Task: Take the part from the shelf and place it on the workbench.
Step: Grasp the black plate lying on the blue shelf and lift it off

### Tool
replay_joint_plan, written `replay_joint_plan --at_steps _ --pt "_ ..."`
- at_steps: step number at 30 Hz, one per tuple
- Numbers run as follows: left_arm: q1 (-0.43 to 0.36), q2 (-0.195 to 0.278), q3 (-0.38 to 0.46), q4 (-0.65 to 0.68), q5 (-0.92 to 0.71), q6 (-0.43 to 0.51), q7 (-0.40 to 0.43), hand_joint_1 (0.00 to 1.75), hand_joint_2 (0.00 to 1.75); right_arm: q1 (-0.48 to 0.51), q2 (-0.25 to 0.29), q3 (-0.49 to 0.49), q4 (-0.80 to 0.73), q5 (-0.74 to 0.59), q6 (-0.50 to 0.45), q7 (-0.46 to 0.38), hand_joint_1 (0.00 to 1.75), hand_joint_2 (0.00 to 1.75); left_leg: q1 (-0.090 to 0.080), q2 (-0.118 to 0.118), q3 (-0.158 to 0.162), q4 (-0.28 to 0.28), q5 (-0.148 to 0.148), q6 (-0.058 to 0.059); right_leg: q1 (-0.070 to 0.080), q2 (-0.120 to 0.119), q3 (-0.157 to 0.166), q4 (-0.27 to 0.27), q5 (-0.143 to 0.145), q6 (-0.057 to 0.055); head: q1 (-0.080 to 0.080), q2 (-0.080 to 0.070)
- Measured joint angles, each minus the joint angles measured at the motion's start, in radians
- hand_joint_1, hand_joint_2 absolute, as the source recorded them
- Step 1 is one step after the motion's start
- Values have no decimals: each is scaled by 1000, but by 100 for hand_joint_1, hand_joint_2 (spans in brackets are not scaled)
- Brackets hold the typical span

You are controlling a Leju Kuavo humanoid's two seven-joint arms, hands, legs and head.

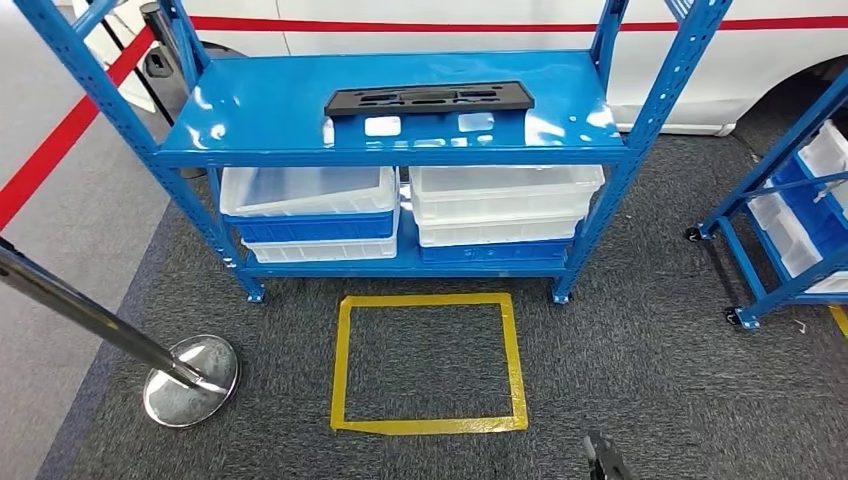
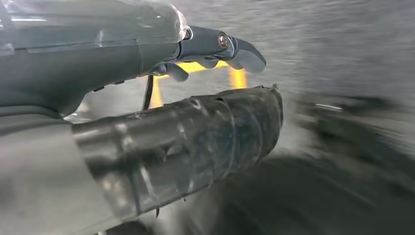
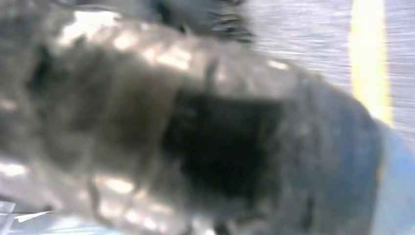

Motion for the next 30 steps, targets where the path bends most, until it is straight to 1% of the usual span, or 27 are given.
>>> replay_joint_plan --at_steps 1,2,4,5,6,7,9,10,11,12,13,14,15,16,17,18,19,20,21,22,24,25,26,27,28,29,30 --pt "5 1 0 9 0 0 0 0 0 -2 0 0 -10 0 0 0 0 0 -2 0 -13 -16 10 5 3 6 16 0 -11 -1 0 0" --pt "0 1 0 11 0 0 -1 0 0 4 0 0 -11 0 0 0 0 0 -6 -1 -12 -62 42 13 7 9 33 -1 -24 0 0 0" --pt "-30 3 0 -4 0 0 -2 0 0 37 2 -1 14 0 0 1 0 0 -18 -5 2 -173 149 34 11 8 60 -3 -50 1 2 0" --pt "-53 4 0 -23 0 0 -2 0 0 59 3 -1 36 0 0 1 0 0 -23 -8 11 -211 187 41 11 6 69 -5 -62 5 2 0" --pt "-80 5 0 -47 0 0 -3 0 0 85 4 -1 63 0 0 2 0 0 -28 -11 18 -233 210 46 10 4 79 -7 -70 9 2 0" --pt "-110 5 0 -78 0 0 -4 0 0 113 5 -1 94 0 1 2 0 0 -30 -14 26 -241 208 49 10 0 90 -9 -71 15 2 0" --pt "-171 2 -1 -146 0 0 -6 0 0 171 5 0 156 0 0 3 0 0 -28 -20 55 -267 205 57 10 -12 102 2 -63 25 1 0" --pt "-201 1 -1 -181 0 0 -7 0 0 198 5 0 189 0 0 3 0 44 -26 -23 73 -279 201 61 10 -21 89 30 -59 30 2 0" --pt "-228 0 -1 -213 0 0 -8 0 0 221 5 0 221 0 0 3 0 87 -23 -26 91 -288 198 64 9 -28 62 76 -62 35 4 0" --pt "-252 0 0 -243 0 0 -8 0 0 243 5 0 252 0 0 3 0 131 -22 -27 106 -294 191 66 6 -34 23 133 -75 41 5 0" --pt "-276 0 0 -272 0 0 -8 0 0 262 4 0 282 0 -1 3 0 175 -21 -29 119 -296 183 67 3 -38 -23 189 -101 47 6 0" --pt "-293 1 0 -294 0 0 -8 0 44 277 2 0 306 0 -1 3 0 175 -20 -32 132 -296 173 66 0 -40 -64 228 -132 52 6 0" --pt "-304 1 1 -311 0 0 -8 0 87 289 0 0 324 0 -2 3 0 175 -18 -37 146 -296 162 64 -3 -41 -94 243 -158 56 6 0" --pt "-307 1 1 -321 0 0 -8 0 131 295 -1 0 335 0 -2 3 0 175 -16 -41 162 -296 149 61 -4 -41 -111 231 -164 58 7 0" --pt "-302 0 0 -324 0 0 -7 0 175 294 -3 0 337 0 -2 3 0 175 -15 -44 179 -296 136 57 -5 -42 -117 196 -142 59 7 0" --pt "-290 0 0 -319 0 0 -6 0 175 287 -3 0 331 0 -2 3 0 175 -13 -44 195 -296 122 52 -5 -43 -115 143 -92 58 7 0" --pt "-275 0 0 -308 0 0 -5 0 175 277 -4 0 321 0 -2 2 0 175 -12 -38 212 -294 108 47 -4 -46 -114 94 -28 56 7 0" --pt "-261 -2 1 -295 -2 0 -3 0 175 261 -3 0 311 -1 -2 2 0 175 -12 -33 221 -292 96 42 -2 -49 -113 58 23 51 7 0" --pt "-252 -6 1 -283 -8 0 0 0 175 243 -1 1 306 -4 -1 0 0 175 -14 -29 225 -290 87 37 2 -50 -115 39 60 43 6 0" --pt "-254 -13 1 -274 -18 0 2 0 175 225 2 1 307 -10 0 -2 0 175 -14 -26 226 -287 82 32 5 -52 -118 36 73 35 4 0" --pt "-278 -30 5 -265 -52 2 6 0 175 191 13 1 317 -29 2 -7 0 175 -14 -29 220 -281 81 24 7 -56 -108 28 74 21 1 0" --pt "-294 -39 8 -258 -72 4 8 0 131 179 18 1 321 -41 2 -12 0 131 -12 -27 213 -265 78 20 5 -59 -99 20 73 15 1 0" --pt "-307 -48 12 -249 -91 8 10 0 87 169 24 1 323 -53 1 -19 0 87 -11 -23 197 -231 67 15 3 -61 -89 12 72 10 0 0" --pt "-317 -56 15 -239 -109 11 13 0 44 158 29 1 324 -65 1 -30 0 44 -10 -19 169 -179 48 9 2 -60 -82 6 71 5 -2 0" --pt "-325 -64 18 -229 -127 14 14 0 0 149 33 1 326 -76 0 -44 0 0 -9 -17 131 -117 21 4 2 -58 -78 3 69 1 -3 0" --pt "-332 -72 22 -218 -145 16 16 0 0 138 37 1 327 -87 0 -63 0 0 -8 -16 91 -57 -4 0 3 -55 -75 2 66 -2 -3 0" --pt "-339 -80 26 -206 -163 17 17 0 0 127 43 3 328 -97 1 -84 0 0 -7 -16 58 -19 -15 -1 3 -51 -73 2 63 -4 -3 0"
